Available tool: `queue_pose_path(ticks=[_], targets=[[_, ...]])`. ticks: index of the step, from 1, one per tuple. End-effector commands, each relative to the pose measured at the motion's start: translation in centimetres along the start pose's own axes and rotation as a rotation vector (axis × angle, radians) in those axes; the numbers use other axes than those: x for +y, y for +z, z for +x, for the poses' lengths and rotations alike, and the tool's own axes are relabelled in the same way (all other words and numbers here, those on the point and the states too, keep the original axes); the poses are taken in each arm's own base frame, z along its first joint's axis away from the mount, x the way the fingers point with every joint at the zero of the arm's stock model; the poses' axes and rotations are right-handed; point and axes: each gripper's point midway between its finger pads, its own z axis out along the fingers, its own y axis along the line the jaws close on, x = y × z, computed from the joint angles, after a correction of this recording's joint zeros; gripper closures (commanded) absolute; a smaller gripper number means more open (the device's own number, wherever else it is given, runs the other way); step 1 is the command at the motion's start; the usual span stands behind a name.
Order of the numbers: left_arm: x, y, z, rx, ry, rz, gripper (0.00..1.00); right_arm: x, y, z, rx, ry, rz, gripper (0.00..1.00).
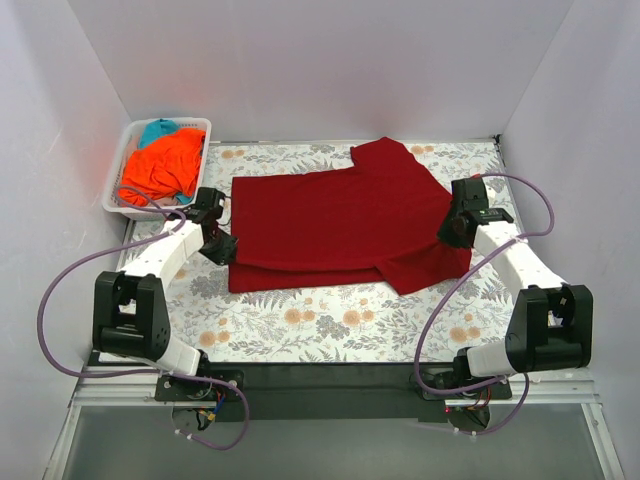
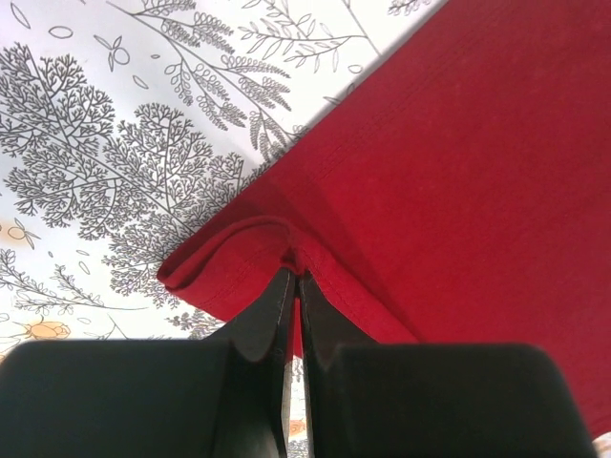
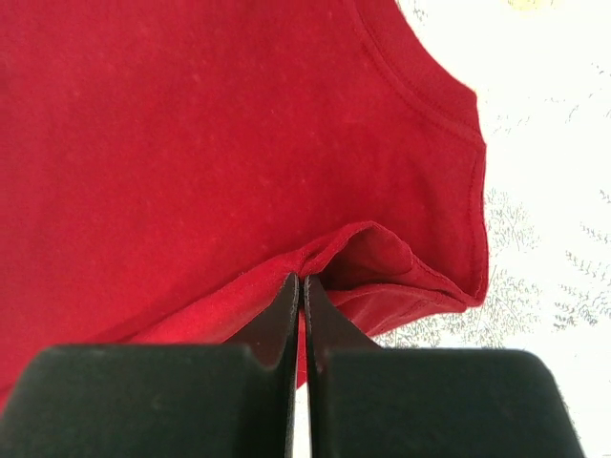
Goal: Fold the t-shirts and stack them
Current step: Fold the tshirt
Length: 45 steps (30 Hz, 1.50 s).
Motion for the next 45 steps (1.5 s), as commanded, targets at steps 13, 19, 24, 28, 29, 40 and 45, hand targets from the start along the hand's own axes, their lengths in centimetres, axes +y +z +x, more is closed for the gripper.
queue_pose_path(ticks=[13, 19, 24, 28, 29, 40, 45], targets=[[-1.4, 1.0, -1.4, -0.029, -0.016, 0.009, 1.00, 1.3, 2.1, -2.5, -0.048, -0.001, -0.018, 0.99], [-1.5, 1.2, -1.6, -0.028, -0.013, 0.011, 1.00, 1.7, 2.3, -3.0, -0.048, 0.005, -0.027, 0.99], [-2.1, 0.2, -2.1, -0.035, -0.021, 0.037, 1.00, 2.5, 1.3, -4.5, -0.089, 0.010, -0.055, 0.99], [-2.5, -0.1, -2.6, -0.041, -0.027, 0.049, 1.00, 2.4, 2.0, -4.2, -0.070, 0.006, -0.046, 0.99], [-2.4, 0.2, -2.5, -0.038, -0.027, 0.042, 1.00, 2.4, 2.1, -4.2, -0.065, 0.005, -0.048, 0.99], [-1.4, 1.0, -2.4, -0.029, -0.044, 0.025, 1.00, 3.3, 3.1, -5.1, -0.056, -0.011, -0.054, 0.99], [-1.3, 1.0, -2.5, -0.029, -0.042, 0.024, 1.00, 3.8, 3.5, -5.2, -0.047, -0.015, -0.066, 0.99]])
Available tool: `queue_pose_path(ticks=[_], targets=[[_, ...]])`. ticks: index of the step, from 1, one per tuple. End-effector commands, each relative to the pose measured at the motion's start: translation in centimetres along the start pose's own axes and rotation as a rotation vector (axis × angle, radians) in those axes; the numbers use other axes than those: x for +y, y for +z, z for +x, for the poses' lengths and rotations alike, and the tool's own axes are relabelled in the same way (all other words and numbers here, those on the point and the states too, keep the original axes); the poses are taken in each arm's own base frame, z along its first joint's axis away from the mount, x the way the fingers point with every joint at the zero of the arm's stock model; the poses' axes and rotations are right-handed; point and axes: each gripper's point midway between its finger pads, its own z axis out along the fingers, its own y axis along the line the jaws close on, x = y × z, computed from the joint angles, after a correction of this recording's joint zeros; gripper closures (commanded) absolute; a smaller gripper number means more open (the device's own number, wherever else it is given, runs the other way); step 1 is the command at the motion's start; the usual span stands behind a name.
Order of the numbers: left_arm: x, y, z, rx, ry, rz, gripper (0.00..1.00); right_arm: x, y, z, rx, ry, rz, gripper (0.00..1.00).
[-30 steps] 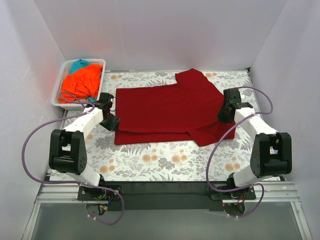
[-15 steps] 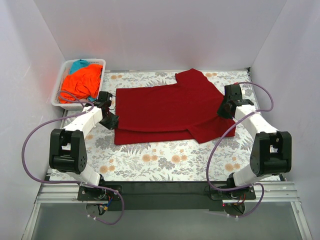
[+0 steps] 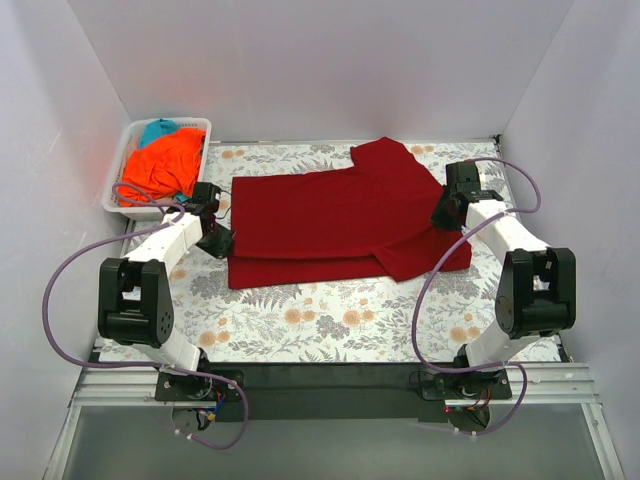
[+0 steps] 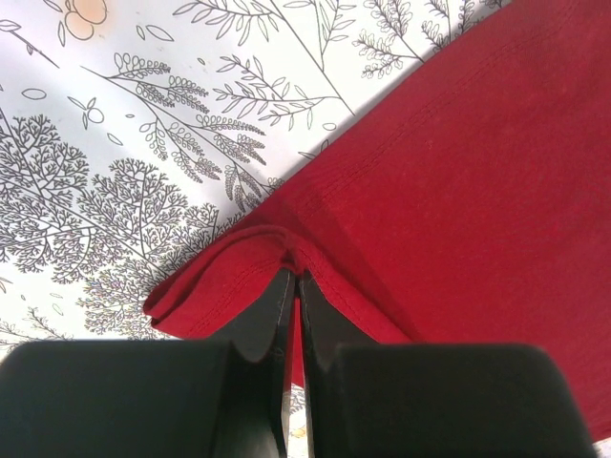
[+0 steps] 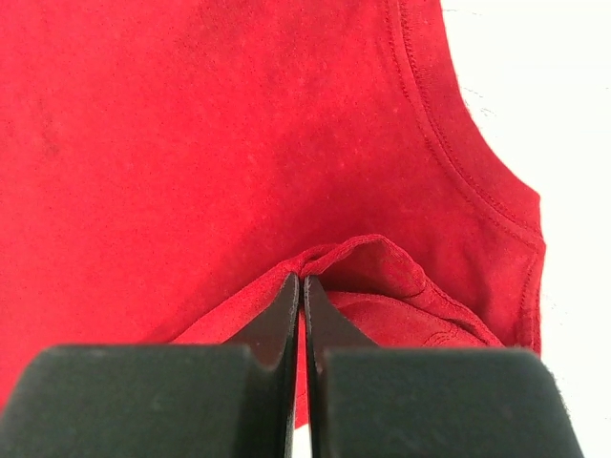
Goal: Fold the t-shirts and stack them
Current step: Fold the tshirt
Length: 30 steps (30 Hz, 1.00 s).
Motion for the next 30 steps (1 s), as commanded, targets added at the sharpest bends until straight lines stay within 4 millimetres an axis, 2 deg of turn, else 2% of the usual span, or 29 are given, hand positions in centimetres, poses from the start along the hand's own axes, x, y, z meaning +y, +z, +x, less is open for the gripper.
queue_pose_path(ticks=[1, 11, 17, 30], targets=[[0.0, -0.6, -0.8, -0.027, -0.007, 0.019, 1.00, 0.9, 0.0, -1.9, -0.044, -0.004, -0.025, 0.99], [0.9, -0.3, -0.4, -0.019, -0.014, 0.007, 1.00, 1.6, 0.8, -2.3, -0.035, -0.020, -0.045, 0.99], [1.1, 0.1, -0.1, -0.012, -0.011, -0.001, 1.00, 1.7, 1.5, -1.9, -0.013, -0.024, -0.043, 0.99], [0.0, 0.7, -0.4, -0.007, 0.001, 0.014, 1.00, 2.2, 2.0, -2.7, -0.019, -0.029, -0.046, 0.99]])
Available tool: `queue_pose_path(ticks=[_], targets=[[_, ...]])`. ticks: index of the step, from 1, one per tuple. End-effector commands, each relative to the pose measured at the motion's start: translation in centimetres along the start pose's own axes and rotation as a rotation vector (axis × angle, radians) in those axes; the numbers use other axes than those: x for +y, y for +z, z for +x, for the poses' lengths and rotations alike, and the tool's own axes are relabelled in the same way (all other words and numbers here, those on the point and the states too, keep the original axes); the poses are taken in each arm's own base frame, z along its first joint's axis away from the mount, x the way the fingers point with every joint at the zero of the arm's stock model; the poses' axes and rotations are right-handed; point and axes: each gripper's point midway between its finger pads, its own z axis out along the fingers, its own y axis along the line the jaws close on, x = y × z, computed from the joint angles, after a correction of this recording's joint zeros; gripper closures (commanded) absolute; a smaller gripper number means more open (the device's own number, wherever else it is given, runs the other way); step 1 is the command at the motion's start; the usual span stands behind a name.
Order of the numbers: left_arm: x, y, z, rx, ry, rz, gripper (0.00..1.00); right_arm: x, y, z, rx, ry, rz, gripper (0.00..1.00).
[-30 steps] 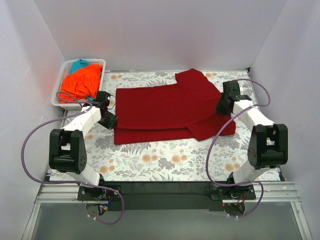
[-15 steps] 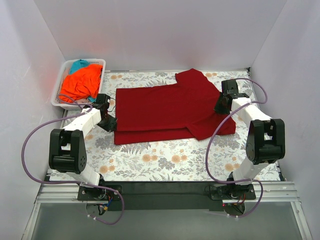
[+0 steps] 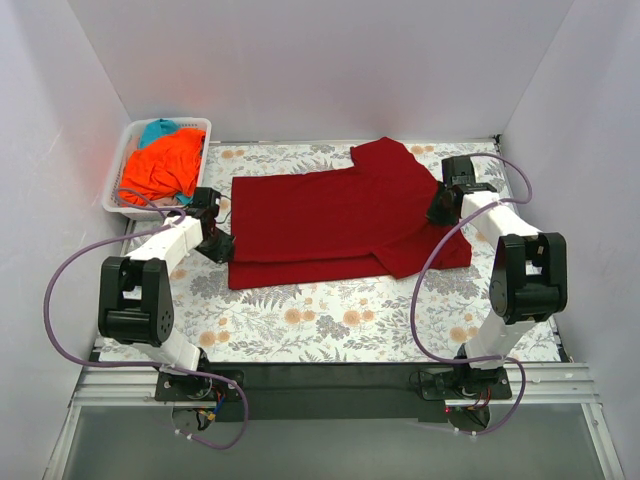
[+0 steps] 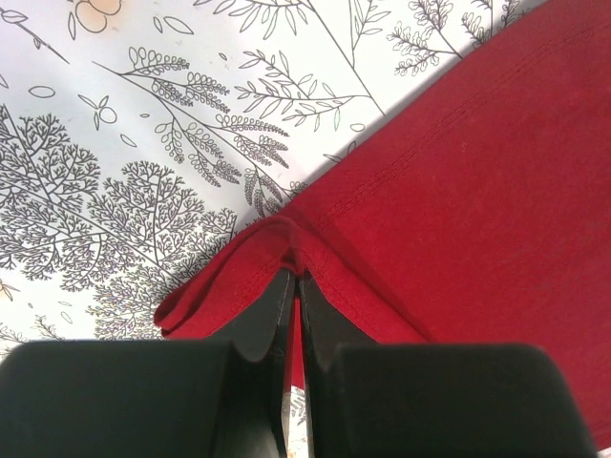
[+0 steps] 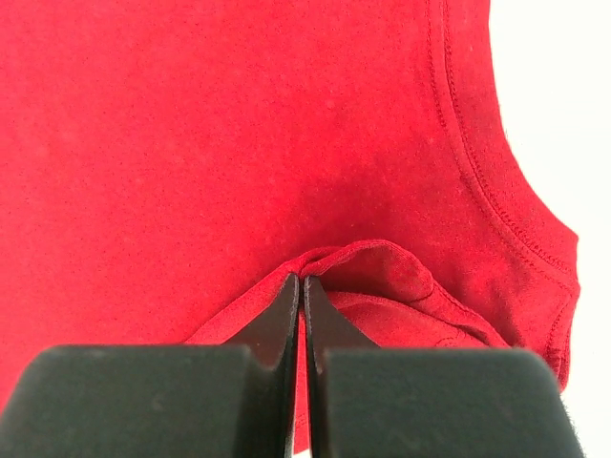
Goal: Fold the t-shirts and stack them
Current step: Fold the tshirt
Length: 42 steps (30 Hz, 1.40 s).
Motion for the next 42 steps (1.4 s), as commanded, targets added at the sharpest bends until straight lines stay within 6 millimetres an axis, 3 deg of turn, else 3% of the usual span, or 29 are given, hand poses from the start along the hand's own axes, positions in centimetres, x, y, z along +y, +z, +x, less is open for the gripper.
queue_pose_path(ticks=[1, 3, 5, 6, 8, 10, 12, 13, 14, 16, 17, 19, 24, 28, 33, 42], targets=[[-1.0, -0.2, -1.0, -0.021, 0.001, 0.023, 1.00, 0.9, 0.1, -2.3, -0.057, -0.006, -0.021, 0.99], [-0.9, 0.0, -0.9, -0.014, 0.001, 0.015, 0.96, 1.2, 0.2, -2.3, -0.050, -0.017, -0.034, 0.95], [-1.0, -0.2, -0.7, -0.006, -0.002, 0.029, 0.83, 1.4, 0.0, -2.8, -0.058, -0.026, -0.044, 0.87], [-1.4, -0.5, -0.7, 0.004, 0.007, 0.059, 0.70, 1.4, -0.3, -3.1, -0.063, -0.037, -0.051, 0.72], [-2.8, -1.7, -0.3, 0.034, 0.035, 0.141, 0.54, 1.6, -1.7, -4.1, -0.085, -0.044, -0.076, 0.56], [-2.6, -3.1, -0.5, 0.030, 0.063, 0.140, 0.40, 1.0, -3.7, -5.1, -0.110, -0.046, -0.107, 0.40], [-1.5, -3.9, -0.1, 0.042, 0.083, 0.113, 0.34, -0.7, -4.5, -4.1, -0.077, -0.026, -0.109, 0.32], [-1.3, -4.9, 0.0, 0.036, 0.093, 0.135, 0.33, -0.7, -6.0, -3.8, -0.089, -0.032, -0.129, 0.31], [-0.6, -5.1, 0.5, 0.051, 0.094, 0.128, 0.28, -2.5, -5.7, -2.1, -0.053, -0.009, -0.107, 0.31], [1.1, -5.2, 2.1, 0.093, 0.093, 0.123, 0.28, -3.9, -7.0, -1.0, -0.069, 0.011, -0.099, 0.31], [1.9, -5.1, 2.6, 0.105, 0.093, 0.101, 0.28, -4.9, -6.6, 1.0, -0.031, 0.019, -0.079, 0.32], [3.7, -4.5, 3.6, 0.128, 0.091, 0.072, 0.28, -6.1, -7.2, 1.9, -0.047, 0.039, -0.050, 0.35], [5.5, -3.8, 5.0, 0.169, 0.088, 0.031, 0.27, -9.5, -6.2, 4.9, -0.009, 0.056, 0.067, 0.42], [6.1, -2.9, 5.8, 0.201, 0.081, 0.012, 0.28, -11.0, -5.2, 5.6, 0.013, 0.074, 0.121, 0.46], [6.6, -1.8, 6.1, 0.212, 0.080, -0.016, 0.28, -12.3, -4.6, 5.0, -0.004, 0.073, 0.175, 0.49], [6.0, -0.9, 5.9, 0.214, 0.086, -0.021, 0.30, -12.4, -2.1, 5.6, 0.030, 0.082, 0.160, 0.57]])
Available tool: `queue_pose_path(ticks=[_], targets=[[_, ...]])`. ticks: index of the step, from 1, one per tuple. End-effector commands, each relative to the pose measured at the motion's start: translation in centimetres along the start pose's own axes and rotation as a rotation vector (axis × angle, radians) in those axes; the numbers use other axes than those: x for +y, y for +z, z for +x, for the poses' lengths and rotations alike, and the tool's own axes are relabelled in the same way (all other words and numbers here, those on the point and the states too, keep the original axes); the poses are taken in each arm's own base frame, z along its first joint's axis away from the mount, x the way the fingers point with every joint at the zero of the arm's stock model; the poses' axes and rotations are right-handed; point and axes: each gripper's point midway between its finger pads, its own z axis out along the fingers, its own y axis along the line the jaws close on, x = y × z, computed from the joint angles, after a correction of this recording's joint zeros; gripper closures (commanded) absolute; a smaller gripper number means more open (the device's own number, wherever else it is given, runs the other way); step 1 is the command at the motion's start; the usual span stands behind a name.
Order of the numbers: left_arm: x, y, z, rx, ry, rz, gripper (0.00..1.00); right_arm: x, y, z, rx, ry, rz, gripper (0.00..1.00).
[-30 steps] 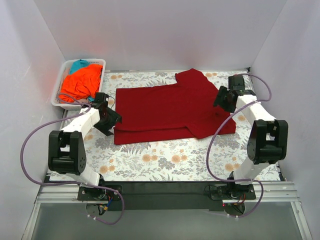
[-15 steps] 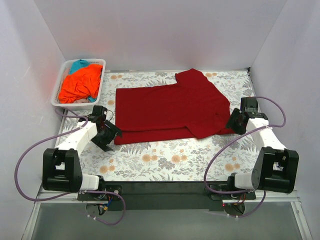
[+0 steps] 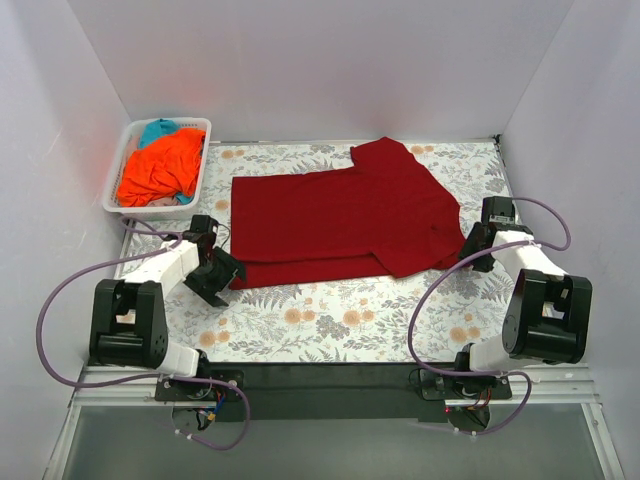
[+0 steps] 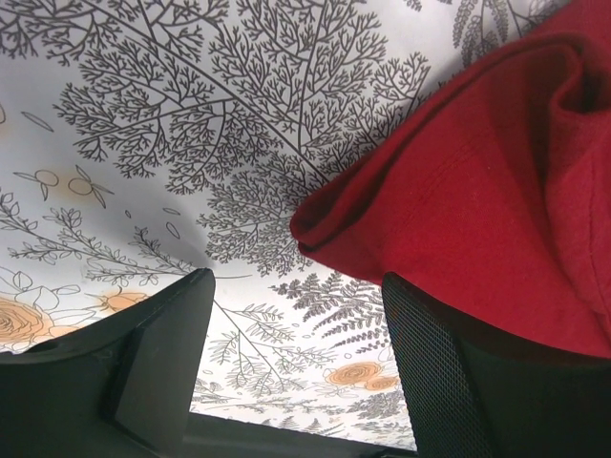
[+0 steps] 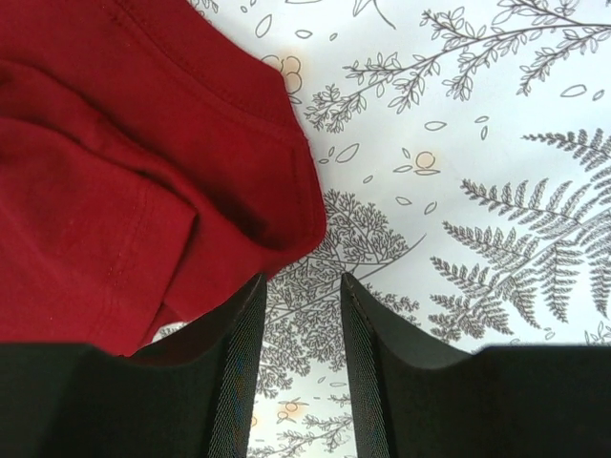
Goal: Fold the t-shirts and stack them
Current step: Fold the tshirt
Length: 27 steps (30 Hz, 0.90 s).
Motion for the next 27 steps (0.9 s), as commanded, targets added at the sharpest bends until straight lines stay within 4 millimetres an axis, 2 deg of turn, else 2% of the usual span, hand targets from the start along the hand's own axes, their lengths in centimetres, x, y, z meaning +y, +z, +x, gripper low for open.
queue_pose_path(ticks=[1, 10, 15, 16, 20, 23, 24, 25, 27], targets=[[-0.9, -0.1, -0.6, -0.006, 0.000, 0.028, 0.31, 0.4, 0.6, -0.9, -0.039, 0.010, -0.023, 0.57], [-1.0, 1.0, -0.3, 0.013, -0.001, 0.029, 0.36, 0.7, 1.2, -1.5, -0.044, 0.009, -0.023, 0.53], [-1.0, 1.3, -0.4, 0.012, -0.007, 0.032, 0.53, 0.8, 2.0, -1.5, -0.036, 0.012, -0.019, 0.55], [-1.0, 1.4, -0.3, 0.014, -0.010, 0.033, 0.60, 0.8, 2.1, -1.6, -0.037, 0.015, -0.019, 0.57], [-0.8, 1.7, -0.2, 0.016, -0.012, 0.024, 0.71, 0.9, 2.1, -2.0, -0.046, 0.013, -0.016, 0.72], [-0.8, 1.5, -0.7, -0.003, -0.014, 0.012, 0.78, 0.8, 2.0, -2.2, -0.055, 0.011, -0.011, 0.89], [-0.7, 1.4, -0.7, -0.008, -0.014, 0.005, 0.80, 0.8, 1.9, -2.2, -0.054, 0.012, -0.013, 0.98], [-0.9, 1.1, -0.9, -0.015, -0.014, 0.007, 0.82, 0.8, 1.8, -2.3, -0.059, 0.014, -0.013, 0.99], [-0.6, 0.7, -1.0, -0.023, -0.009, 0.000, 0.90, 0.7, 1.4, -2.4, -0.073, 0.019, -0.010, 0.99]])
